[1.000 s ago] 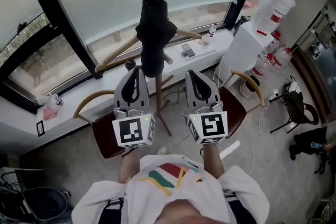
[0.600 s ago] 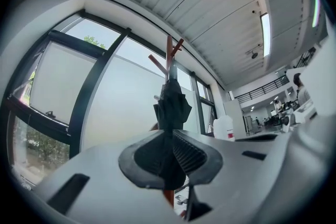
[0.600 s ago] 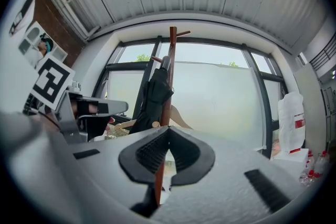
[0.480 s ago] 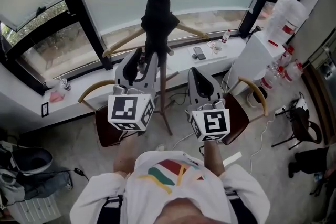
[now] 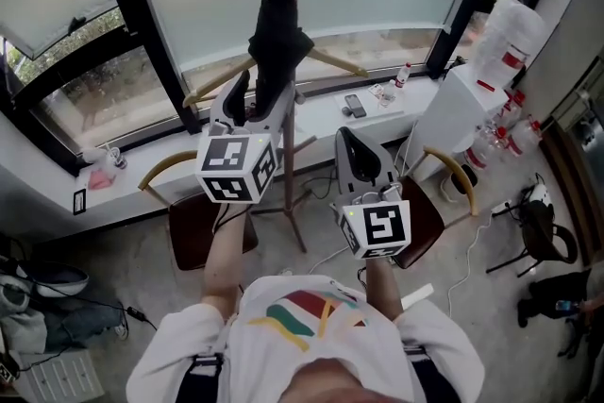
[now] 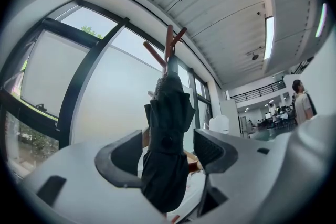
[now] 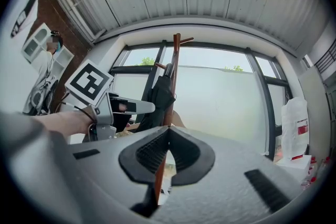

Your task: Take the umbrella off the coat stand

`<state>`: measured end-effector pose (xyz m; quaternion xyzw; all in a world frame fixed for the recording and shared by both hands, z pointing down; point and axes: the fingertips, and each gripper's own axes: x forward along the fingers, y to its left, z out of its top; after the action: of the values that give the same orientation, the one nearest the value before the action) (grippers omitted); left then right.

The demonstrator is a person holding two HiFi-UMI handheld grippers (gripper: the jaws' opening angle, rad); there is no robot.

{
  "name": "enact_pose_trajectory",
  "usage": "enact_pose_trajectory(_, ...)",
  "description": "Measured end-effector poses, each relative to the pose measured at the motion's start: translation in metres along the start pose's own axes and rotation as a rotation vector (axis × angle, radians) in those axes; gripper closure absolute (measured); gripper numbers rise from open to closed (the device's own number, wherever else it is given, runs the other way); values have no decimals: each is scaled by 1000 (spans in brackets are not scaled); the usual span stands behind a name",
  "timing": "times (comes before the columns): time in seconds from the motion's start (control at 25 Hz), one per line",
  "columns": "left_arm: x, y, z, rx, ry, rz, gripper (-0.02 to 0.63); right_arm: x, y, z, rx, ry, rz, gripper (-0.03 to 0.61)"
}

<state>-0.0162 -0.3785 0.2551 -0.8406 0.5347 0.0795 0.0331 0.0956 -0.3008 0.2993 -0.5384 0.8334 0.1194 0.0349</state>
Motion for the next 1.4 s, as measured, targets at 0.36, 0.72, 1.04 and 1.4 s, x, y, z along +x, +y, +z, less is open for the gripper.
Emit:
enact_pose_trajectory(0.36,17,-2,-4,-4,60,-29,339,2,-1,-7,4,14,9,578)
enact_pose_trajectory(0.72,30,1,-13,6,136,-28,339,3,-3,-20,26,43,13,578)
enact_pose_trajectory(1.04,41,3,-25,31,201,-15,339,2,-4,-25,34,55,15,578)
enact_pose_trajectory(1.4,40,2,-26,47,235,-18,384,1,-3,-26,37,55,22,578)
